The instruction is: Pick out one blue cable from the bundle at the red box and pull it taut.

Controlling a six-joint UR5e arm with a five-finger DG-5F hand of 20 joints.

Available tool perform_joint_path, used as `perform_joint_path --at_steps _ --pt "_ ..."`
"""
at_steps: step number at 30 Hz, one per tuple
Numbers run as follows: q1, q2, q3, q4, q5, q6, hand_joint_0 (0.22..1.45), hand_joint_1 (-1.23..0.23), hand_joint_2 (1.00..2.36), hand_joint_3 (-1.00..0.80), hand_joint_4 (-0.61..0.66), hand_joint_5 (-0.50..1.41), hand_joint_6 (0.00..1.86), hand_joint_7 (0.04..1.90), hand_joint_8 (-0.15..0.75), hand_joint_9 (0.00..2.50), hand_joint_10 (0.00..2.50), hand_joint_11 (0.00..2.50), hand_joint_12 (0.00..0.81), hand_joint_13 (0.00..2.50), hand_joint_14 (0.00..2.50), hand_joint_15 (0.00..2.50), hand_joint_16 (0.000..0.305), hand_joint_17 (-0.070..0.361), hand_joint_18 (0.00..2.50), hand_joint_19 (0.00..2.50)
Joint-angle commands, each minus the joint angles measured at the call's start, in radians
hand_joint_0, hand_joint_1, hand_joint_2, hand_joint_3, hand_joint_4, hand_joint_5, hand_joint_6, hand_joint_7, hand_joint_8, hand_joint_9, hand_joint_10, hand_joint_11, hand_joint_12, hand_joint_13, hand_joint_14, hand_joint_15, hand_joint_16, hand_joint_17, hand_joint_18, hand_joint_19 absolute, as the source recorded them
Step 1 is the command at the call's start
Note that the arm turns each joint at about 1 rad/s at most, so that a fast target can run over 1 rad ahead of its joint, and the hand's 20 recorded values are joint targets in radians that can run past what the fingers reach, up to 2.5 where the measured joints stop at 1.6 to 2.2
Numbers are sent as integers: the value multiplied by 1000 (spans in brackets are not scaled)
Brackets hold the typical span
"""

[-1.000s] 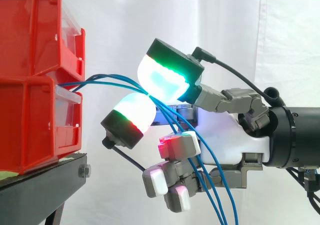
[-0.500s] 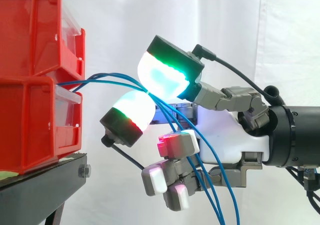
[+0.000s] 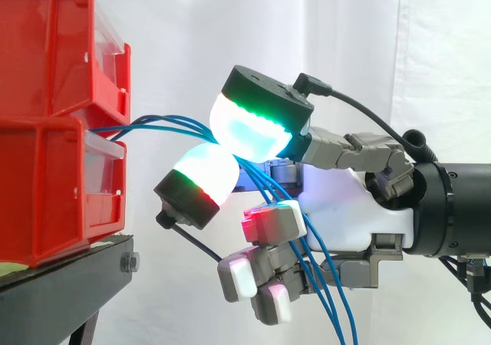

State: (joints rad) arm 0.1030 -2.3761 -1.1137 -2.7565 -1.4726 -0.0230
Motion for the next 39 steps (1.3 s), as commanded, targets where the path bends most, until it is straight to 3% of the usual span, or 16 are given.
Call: perform_joint_path --at_steps 1,8,12,26,39 --pt "0 0 0 0 0 0 770 -911 1023 -128 -339 -108 946 1222 272 1336 34 838 335 1106 24 598 48 107 956 834" --pt "-2 0 0 -5 0 0 870 -892 1009 -397 -390 -117 958 1244 259 1338 33 837 321 1104 23 620 45 102 897 895" --pt "-2 0 0 -3 0 0 865 -899 1000 -490 -389 -118 962 1235 259 1332 34 834 320 1109 25 611 45 101 919 862" --pt "-2 0 0 -5 0 0 822 -919 1000 -500 -352 -112 964 1204 260 1336 35 844 320 1124 26 609 45 102 967 795" --pt "-3 0 0 -12 0 0 587 -889 1000 -500 -78 -87 915 799 276 1342 35 840 341 1124 27 610 47 106 982 813"
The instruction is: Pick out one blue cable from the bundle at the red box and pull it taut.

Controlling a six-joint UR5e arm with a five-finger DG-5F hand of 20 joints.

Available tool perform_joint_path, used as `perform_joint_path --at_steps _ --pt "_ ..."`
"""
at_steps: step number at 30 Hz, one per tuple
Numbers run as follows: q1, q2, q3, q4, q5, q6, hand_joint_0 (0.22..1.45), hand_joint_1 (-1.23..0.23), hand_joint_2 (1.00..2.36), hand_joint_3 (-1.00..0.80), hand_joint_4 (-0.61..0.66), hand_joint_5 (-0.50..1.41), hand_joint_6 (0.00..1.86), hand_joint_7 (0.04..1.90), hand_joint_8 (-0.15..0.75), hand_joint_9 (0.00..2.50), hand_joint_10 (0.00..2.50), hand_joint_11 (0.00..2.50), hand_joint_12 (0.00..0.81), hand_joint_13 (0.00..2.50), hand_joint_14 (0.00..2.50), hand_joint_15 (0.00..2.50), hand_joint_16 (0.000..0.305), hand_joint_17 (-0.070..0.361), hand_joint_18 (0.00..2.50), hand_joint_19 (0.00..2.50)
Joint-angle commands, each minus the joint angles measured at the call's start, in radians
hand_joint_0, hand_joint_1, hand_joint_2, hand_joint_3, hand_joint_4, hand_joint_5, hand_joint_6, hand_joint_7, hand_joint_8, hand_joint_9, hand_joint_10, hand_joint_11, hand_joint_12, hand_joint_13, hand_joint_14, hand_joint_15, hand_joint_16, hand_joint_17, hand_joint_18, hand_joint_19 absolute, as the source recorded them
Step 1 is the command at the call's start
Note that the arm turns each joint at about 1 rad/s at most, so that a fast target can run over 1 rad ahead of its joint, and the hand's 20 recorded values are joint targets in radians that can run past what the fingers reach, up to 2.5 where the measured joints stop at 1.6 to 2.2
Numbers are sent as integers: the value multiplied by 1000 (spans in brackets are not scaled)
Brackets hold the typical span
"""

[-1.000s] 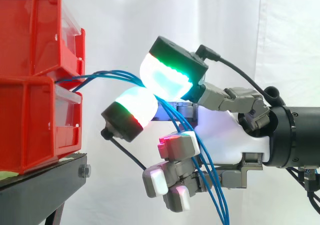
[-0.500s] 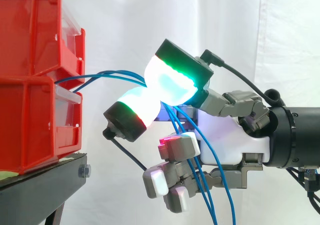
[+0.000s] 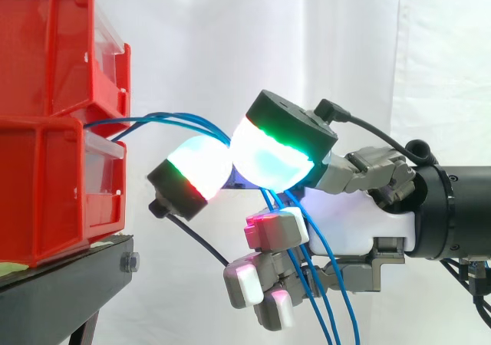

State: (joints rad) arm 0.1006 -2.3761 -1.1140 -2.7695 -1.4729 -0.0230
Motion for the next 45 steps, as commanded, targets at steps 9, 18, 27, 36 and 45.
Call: perform_joint_path --at_steps 9,18,27,36,45 --pt "1 0 -1 -1 -1 0 507 -731 1000 -500 -44 -78 856 886 301 1359 31 813 361 1148 24 595 53 119 1021 798" --pt "1 0 0 4 -1 0 597 -595 1000 -500 -92 -76 842 929 284 1356 33 825 344 1139 24 610 49 111 982 833" --pt "-1 0 -1 -4 -12 0 595 -653 1018 -278 -69 -78 849 1010 302 1352 34 830 359 1131 24 620 51 114 984 842" --pt "-6 0 6 -41 -35 0 608 -762 1019 -198 3 -98 899 1002 320 1295 34 852 370 1104 25 610 53 119 981 834" --pt "-18 2 49 -144 -50 -2 728 -870 1017 -288 -66 -114 923 1154 328 1268 34 875 363 1085 24 605 52 116 976 813"
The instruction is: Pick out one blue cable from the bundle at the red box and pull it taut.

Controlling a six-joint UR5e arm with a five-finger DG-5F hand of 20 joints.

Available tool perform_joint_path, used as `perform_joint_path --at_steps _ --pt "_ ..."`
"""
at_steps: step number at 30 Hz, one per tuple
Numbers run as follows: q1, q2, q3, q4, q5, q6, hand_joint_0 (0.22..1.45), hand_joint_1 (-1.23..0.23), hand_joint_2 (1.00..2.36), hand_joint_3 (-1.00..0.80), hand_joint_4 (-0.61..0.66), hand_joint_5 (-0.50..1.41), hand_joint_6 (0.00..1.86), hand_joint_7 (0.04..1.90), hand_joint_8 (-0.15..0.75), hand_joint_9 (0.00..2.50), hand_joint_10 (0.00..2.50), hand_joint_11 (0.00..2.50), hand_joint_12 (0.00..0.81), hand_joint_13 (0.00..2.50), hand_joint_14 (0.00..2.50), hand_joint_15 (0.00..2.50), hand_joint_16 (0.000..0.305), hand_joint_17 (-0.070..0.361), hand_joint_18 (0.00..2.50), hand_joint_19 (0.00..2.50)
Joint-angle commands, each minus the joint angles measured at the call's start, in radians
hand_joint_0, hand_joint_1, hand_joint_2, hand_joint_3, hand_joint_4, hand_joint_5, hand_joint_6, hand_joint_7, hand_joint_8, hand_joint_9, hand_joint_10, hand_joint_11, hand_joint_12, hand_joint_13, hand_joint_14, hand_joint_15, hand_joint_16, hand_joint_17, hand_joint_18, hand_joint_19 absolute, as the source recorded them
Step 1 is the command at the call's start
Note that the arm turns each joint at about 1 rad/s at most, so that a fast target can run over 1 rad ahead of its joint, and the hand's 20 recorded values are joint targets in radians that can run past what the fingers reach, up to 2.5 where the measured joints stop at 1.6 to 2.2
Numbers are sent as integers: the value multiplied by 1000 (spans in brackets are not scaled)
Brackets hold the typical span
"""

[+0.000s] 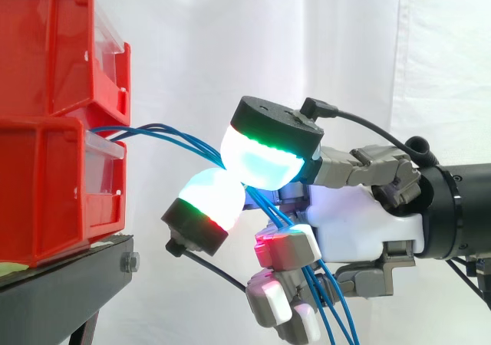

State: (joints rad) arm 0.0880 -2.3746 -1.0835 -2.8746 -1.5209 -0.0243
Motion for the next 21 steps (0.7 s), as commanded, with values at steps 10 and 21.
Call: perform_joint_path --at_steps 10,21 --pt "-16 0 36 -100 -5 3 754 -871 1000 -500 -150 -119 942 1257 329 1309 34 869 357 1102 24 603 50 114 1002 796" --pt "-27 0 62 -137 -18 -2 518 -808 1000 -500 15 -107 916 969 331 1295 33 844 377 1108 25 604 55 123 1017 794"
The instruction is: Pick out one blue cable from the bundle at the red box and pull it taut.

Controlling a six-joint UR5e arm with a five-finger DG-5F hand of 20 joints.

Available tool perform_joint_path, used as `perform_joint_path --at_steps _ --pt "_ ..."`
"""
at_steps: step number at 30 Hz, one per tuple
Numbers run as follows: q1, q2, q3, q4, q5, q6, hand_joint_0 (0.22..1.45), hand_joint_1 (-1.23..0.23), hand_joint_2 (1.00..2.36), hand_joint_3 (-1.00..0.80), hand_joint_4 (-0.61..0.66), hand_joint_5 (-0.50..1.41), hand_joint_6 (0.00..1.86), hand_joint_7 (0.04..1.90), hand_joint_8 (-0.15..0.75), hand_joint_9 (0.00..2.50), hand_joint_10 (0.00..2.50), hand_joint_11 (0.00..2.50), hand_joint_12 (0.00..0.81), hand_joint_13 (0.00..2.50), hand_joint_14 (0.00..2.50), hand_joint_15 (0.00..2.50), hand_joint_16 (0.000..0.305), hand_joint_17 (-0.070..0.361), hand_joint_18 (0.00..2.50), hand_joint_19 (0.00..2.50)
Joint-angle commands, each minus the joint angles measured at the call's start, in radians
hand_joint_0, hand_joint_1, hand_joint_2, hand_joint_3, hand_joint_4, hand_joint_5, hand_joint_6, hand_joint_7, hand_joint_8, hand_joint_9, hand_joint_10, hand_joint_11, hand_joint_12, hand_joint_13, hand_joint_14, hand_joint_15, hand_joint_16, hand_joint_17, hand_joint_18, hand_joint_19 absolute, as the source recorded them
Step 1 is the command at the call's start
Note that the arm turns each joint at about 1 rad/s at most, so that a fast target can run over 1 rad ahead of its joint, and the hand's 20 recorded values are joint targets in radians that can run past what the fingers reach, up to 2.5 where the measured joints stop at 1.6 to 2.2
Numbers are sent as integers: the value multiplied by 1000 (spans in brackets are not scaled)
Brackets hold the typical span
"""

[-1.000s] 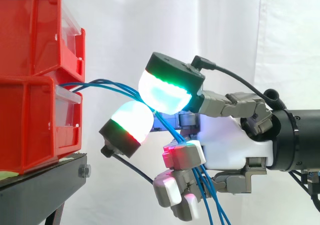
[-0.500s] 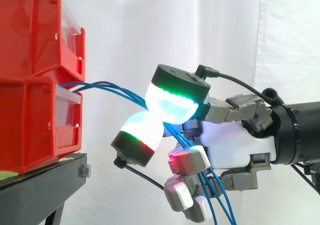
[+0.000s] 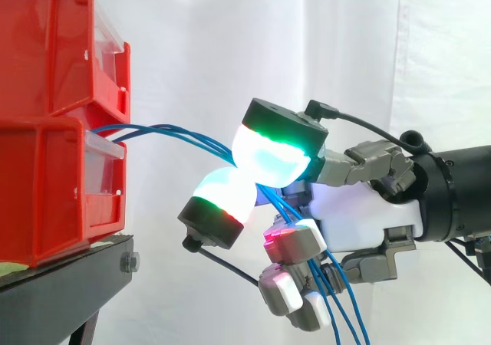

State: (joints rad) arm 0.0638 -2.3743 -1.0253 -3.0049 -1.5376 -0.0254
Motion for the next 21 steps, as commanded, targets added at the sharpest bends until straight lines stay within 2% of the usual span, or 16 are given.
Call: perform_joint_path --at_steps 1,4,7,10,12,21 --pt "-2 1 4 -8 -1 -1 501 -810 1000 -500 25 -107 915 961 339 1298 32 842 383 1111 24 604 56 126 1025 788" --pt "-2 3 5 -8 -1 -1 437 -755 1000 -500 44 -107 906 915 354 1294 30 819 406 1116 23 582 62 139 1055 778" --pt "-2 3 5 -8 -1 -2 437 -677 1000 -500 44 -107 899 888 355 1291 30 800 407 1114 22 580 63 143 1056 775" --pt "-2 3 5 -8 -1 -2 485 -605 1000 -500 25 -109 895 879 340 1277 32 809 388 1095 22 588 59 133 1017 806" --pt "-2 3 5 -8 -1 -1 568 -554 1000 -500 3 -106 882 959 315 1262 32 818 369 1071 23 609 54 121 968 837" --pt "-2 3 5 -5 -1 -1 593 -683 1020 -203 -26 -97 900 1042 323 1281 33 835 366 1077 25 619 53 118 963 846"
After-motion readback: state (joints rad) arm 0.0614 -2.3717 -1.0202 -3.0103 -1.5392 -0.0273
